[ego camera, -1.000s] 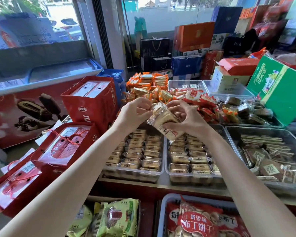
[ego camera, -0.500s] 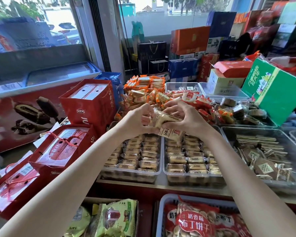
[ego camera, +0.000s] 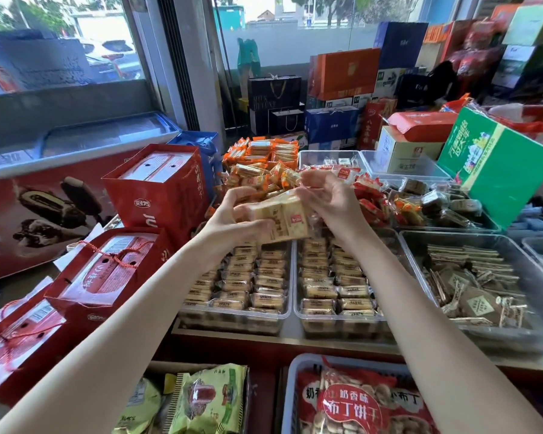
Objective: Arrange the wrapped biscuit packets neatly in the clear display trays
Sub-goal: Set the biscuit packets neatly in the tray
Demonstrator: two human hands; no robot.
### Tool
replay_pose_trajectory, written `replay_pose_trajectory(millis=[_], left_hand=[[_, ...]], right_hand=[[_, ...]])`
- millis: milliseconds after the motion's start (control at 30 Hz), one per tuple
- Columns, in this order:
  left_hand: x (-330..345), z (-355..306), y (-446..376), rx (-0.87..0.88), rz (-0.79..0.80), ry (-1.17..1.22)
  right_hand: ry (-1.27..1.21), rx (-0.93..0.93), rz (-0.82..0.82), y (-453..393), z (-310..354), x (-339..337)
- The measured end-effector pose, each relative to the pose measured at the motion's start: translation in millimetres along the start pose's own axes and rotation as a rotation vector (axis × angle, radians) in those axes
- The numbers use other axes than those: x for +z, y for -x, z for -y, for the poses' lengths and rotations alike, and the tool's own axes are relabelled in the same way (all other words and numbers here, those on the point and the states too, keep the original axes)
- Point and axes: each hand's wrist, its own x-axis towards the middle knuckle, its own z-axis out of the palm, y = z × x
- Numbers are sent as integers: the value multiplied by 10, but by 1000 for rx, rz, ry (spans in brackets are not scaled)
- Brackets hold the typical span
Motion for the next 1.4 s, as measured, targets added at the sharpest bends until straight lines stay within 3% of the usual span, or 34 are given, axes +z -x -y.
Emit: replay_pose_trajectory(millis=[67,200,300,433,600,733,1067,1267,1400], left_hand=[[4,-65,-10,7,1,-105],[40,-18,-128,16,-59,-209],[94,394,-296,-74,-178,-427],[-3,830,-332,-240,-321,-638],[-157,1332,-214,-394,-286,-465],[-174,1327,-283,-406,-219,-410],[-333,1457,-176,-454,-208,-439],[-320,1511,-129,-471,-182,-317],[-339,1410,-147,-442,-162,-200]], right_hand=[[165,-95,-7,-49,21,27],[201,-122,-128,-179,-196,133],[383,0,-113,-249,-567,296],[382,274,-59,-172,-977,116],[386,370,73,42,-1276,68],[431,368,226,4,-1281,252],[351,424,332,36,-1391,433],[319,444,262,57,-1412,474],[433,451,273,44,-1413,443]])
